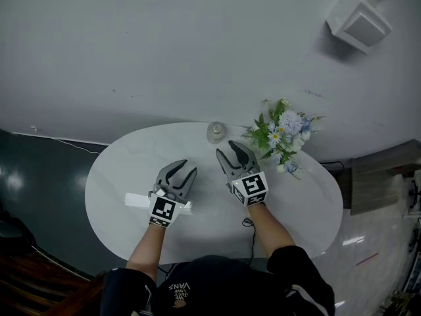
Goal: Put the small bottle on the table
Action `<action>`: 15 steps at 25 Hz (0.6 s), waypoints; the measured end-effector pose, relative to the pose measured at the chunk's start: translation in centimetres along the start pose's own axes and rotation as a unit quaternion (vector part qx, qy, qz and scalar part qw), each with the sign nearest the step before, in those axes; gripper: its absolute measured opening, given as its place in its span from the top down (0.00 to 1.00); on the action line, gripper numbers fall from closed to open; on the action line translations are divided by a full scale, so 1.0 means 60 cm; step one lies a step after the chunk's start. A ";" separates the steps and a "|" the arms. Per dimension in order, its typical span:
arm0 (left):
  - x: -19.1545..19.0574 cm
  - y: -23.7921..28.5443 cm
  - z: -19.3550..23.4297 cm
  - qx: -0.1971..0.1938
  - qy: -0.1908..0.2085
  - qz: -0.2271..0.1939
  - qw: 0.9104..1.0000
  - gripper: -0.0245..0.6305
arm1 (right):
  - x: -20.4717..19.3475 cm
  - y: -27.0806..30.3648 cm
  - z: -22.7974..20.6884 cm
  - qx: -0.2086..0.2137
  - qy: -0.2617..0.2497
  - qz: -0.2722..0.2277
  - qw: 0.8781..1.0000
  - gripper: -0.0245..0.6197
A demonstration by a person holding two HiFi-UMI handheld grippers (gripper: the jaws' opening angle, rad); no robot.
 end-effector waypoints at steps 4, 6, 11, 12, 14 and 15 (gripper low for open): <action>0.012 -0.016 -0.030 0.013 -0.003 -0.010 1.000 0.77 | 0.000 -0.046 0.012 0.003 0.001 0.000 1.000 0.76; 0.017 -0.026 -0.046 0.019 -0.003 -0.014 1.000 0.79 | 0.001 -0.069 0.017 0.006 0.003 -0.003 1.000 0.82; 0.029 -0.047 -0.088 0.038 -0.004 -0.015 0.999 0.85 | 0.010 -0.126 0.024 0.023 0.016 -0.011 1.000 0.86; 0.031 -0.051 -0.097 0.041 -0.003 -0.016 0.999 0.85 | 0.012 -0.137 0.025 0.027 0.019 -0.012 0.999 0.87; 0.037 -0.059 -0.117 0.047 -0.005 -0.020 0.999 0.86 | 0.014 -0.160 0.026 0.033 0.027 -0.012 0.999 0.87; 0.041 -0.063 -0.127 0.049 -0.006 -0.022 0.999 0.86 | 0.015 -0.172 0.027 0.036 0.029 -0.012 0.999 0.87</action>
Point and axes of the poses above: the fingertips, and each gripper's own axes: y forward along the fingers, z to its left, x out of its top, the point moved 8 cm from there along -y, backward along the fingers, and after that the axes turned 9 degrees about -x, right-handed, at the moved point
